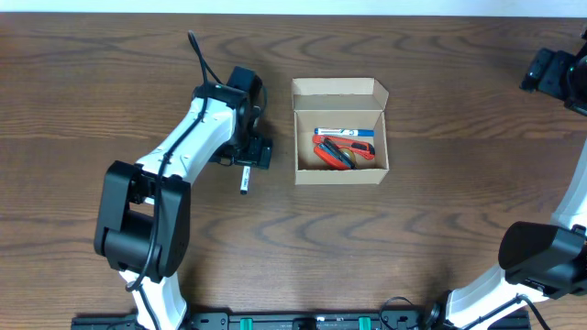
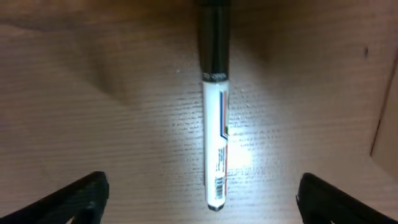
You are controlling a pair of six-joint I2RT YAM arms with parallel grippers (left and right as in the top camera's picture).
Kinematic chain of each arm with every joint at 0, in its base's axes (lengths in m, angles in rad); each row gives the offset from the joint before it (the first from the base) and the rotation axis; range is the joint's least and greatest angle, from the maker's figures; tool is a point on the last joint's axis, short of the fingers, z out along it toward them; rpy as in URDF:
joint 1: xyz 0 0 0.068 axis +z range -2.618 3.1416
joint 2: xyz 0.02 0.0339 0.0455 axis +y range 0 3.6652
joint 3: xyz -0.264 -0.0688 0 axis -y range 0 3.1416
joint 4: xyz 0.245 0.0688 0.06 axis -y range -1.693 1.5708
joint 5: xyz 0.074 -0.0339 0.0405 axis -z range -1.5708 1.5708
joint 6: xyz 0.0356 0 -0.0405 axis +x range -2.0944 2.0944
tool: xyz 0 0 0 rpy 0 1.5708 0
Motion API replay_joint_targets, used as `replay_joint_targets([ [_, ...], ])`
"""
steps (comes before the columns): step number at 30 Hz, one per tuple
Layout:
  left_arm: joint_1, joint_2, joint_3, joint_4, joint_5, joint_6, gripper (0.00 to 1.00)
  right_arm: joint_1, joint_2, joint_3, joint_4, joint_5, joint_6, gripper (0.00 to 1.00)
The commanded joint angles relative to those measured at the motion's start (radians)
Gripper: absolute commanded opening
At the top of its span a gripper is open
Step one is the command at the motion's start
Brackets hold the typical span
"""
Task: Pack container
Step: 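Lower the left gripper and grasp the black-capped marker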
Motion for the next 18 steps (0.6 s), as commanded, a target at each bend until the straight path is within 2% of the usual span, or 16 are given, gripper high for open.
replay_joint_targets([
  [1, 0.000, 0.000, -0.005, 0.000, -0.054, -0.038, 0.94, -0.005, 0.006, -0.005, -0.001, 0.003, 0.014, 0.99],
  [18, 0.000, 0.002, -0.121, 0.071, -0.043, -0.055, 0.93, -0.005, 0.006, -0.005, -0.001, 0.003, 0.014, 0.99],
])
